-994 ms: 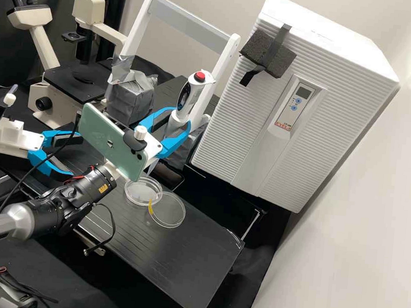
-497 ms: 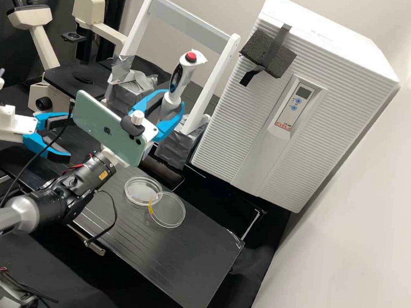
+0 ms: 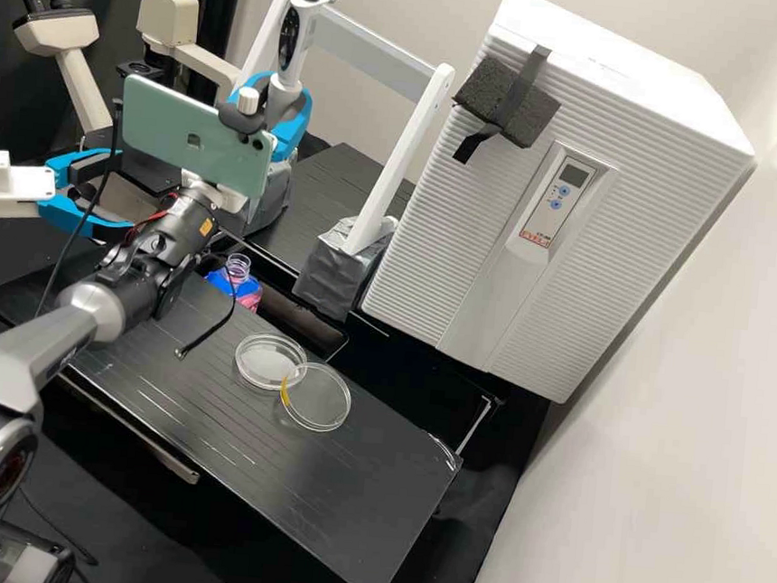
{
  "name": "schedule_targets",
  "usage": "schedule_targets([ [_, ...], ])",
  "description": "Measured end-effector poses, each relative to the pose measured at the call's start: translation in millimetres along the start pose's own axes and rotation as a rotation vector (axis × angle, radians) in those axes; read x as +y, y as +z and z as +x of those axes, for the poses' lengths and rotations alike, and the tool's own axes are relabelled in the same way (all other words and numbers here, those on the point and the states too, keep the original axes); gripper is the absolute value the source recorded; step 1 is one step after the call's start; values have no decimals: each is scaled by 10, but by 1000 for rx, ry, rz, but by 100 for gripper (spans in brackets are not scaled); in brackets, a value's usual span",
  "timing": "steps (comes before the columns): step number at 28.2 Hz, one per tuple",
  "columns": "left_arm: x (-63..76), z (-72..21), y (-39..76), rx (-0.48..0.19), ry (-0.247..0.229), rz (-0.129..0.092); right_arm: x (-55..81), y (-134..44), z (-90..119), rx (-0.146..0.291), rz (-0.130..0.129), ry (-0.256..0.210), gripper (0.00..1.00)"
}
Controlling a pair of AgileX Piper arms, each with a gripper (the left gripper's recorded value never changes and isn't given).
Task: Use the pipette
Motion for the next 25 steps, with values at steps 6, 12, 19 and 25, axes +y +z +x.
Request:
schedule_targets([
  [6, 171, -72, -164, 73, 39, 18, -4, -27, 359, -21, -46, -34, 0],
  [12, 442, -103, -257, 90, 113, 30, -30, -7, 662, -49, -84, -49, 0],
  [19, 705, -44, -268, 75, 190, 51, -116, 103, 926, -135, -42, -103, 0],
  [25, 839, 24, -230, 40, 220, 72, -134, 189, 1033, -183, -20, -138, 0],
])
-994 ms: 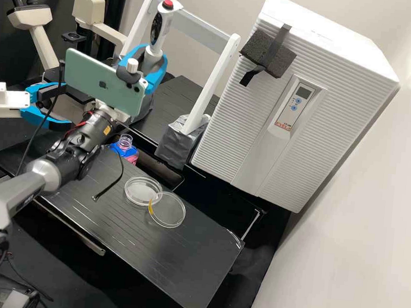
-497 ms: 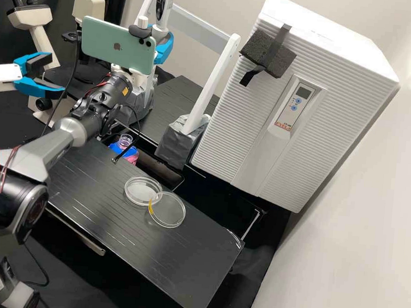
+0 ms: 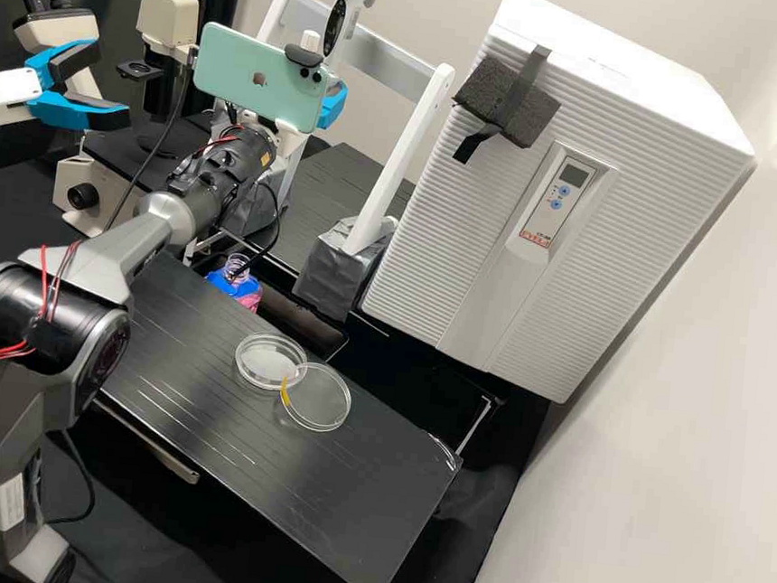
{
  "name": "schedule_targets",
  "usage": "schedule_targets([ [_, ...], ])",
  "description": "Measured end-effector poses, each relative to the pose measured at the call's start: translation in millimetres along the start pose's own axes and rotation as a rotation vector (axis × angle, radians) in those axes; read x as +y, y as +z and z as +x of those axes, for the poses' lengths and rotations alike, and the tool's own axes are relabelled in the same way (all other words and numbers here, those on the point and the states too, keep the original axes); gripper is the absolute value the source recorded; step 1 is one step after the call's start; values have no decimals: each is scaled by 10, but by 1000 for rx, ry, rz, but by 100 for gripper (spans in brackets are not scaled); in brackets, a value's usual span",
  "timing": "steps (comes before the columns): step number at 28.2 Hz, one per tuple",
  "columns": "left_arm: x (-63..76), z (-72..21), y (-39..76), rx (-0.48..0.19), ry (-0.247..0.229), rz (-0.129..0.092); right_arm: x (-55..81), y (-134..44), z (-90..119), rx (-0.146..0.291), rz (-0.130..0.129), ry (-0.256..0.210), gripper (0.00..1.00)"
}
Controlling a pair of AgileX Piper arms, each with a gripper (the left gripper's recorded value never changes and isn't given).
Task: Use the pipette
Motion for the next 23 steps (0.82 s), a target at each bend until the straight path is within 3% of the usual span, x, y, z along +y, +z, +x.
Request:
schedule_targets([
  [5, 71, 47, 9, -13, 20, 16, 27, -16, 59, 0, 4, 10, 0],
  [8, 115, 41, 4, -12, 30, 2, 37, -22, 98, 1, 5, 16, 0],
  [11, 136, 32, -6, -6, 34, 3, 31, -15, 112, -8, 7, 1, 0],
  [15, 135, 30, -8, -1, 26, 0, 4, -7, 111, -17, 34, -29, 0],
  [23, 124, 30, -13, 5, 14, 0, -25, 8, 107, -23, 37, -48, 0],
])
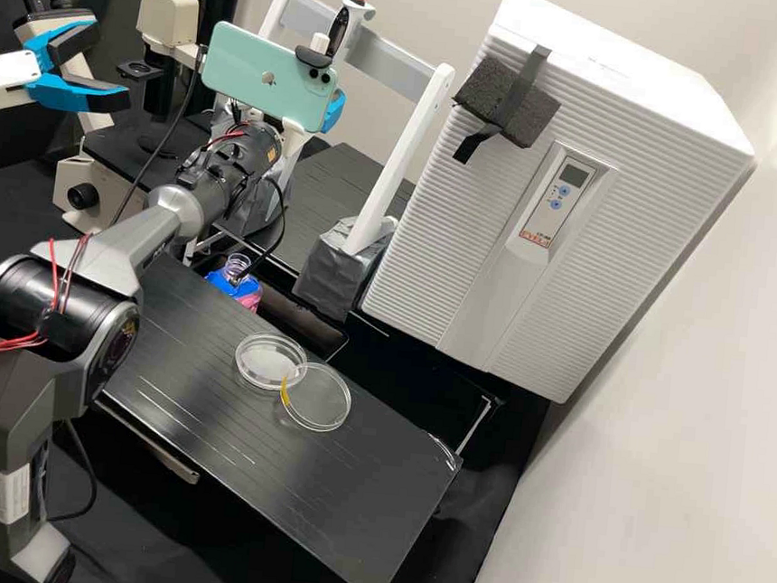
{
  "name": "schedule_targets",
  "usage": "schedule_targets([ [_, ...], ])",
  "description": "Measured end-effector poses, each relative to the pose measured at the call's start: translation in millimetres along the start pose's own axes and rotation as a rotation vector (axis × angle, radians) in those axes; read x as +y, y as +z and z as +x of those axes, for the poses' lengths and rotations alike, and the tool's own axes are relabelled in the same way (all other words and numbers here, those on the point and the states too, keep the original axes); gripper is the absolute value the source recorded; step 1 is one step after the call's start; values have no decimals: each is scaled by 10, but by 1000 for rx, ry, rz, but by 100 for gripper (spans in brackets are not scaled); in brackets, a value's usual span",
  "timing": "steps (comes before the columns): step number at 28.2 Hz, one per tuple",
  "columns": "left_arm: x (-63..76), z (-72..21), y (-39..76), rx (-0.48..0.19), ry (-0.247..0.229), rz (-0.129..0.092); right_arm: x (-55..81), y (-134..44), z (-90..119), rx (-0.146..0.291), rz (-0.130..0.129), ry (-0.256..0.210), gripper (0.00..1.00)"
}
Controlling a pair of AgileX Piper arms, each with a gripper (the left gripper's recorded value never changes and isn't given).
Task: Use the pipette
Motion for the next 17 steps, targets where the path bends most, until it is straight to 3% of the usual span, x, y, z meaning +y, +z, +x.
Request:
schedule_targets([
  [5, -4, 0, -2, 2, -4, -16, -29, 26, 21, -7, 21, -7, 0],
  [11, -4, 0, -1, 1, -5, -15, -102, 93, 21, -30, 29, -35, 0],
  [17, -4, 0, -1, 1, -5, -15, -147, 98, 17, -22, 29, -31, 0],
])
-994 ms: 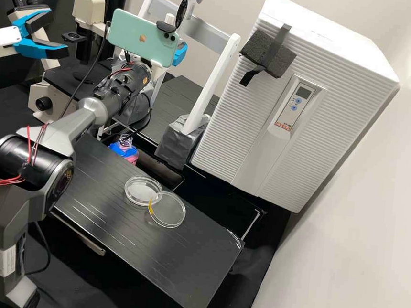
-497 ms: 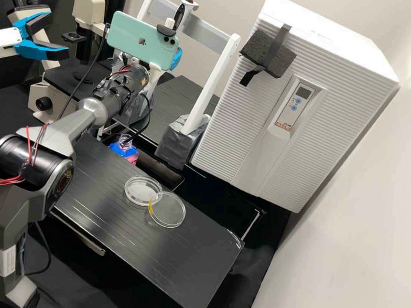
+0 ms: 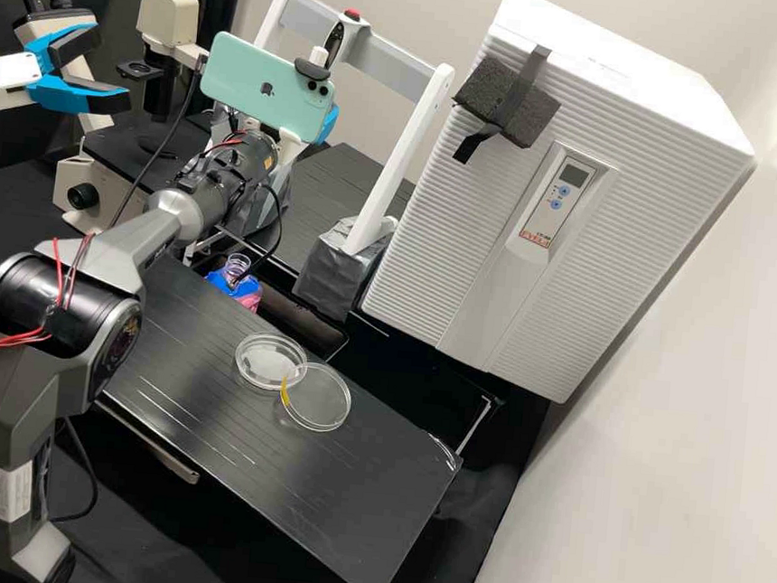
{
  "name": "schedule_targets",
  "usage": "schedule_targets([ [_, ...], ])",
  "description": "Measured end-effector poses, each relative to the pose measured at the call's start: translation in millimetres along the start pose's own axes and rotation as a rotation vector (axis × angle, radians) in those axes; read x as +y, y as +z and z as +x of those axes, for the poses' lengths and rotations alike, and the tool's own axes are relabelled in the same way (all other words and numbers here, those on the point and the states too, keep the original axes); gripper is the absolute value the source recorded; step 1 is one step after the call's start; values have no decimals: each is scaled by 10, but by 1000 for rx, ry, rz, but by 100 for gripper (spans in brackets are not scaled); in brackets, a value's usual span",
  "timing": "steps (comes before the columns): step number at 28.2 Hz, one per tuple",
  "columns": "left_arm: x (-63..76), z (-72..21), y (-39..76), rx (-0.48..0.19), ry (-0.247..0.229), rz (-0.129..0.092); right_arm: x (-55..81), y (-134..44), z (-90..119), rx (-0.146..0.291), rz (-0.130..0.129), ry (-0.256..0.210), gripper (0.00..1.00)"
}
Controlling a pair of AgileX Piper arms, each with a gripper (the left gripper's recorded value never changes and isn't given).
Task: Use the pipette
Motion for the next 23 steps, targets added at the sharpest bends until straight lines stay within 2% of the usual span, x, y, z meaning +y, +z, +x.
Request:
schedule_targets([
  [6, 0, 0, 0, 0, 0, 0, -22, -23, -2, 6, 7, -4, 0],
  [9, 0, 0, 0, 0, 0, 0, -22, -22, -2, 5, -8, -4, 0],
  [12, 0, 0, 0, 0, 0, 0, -21, -21, -2, 4, -6, -3, 0],
  [13, 0, 0, 0, 0, 0, 0, -21, -21, -2, 4, -6, -3, 100],
  [15, 0, 0, 0, 0, 0, 0, -23, -16, 1, 1, -7, -2, 100],
  [20, 0, 0, 1, -1, 0, 1, -29, -13, 6, -6, -38, 6, 100],
  [23, -6, 0, 9, -10, -7, 3, -26, -12, 6, -6, -39, 9, 100],
])
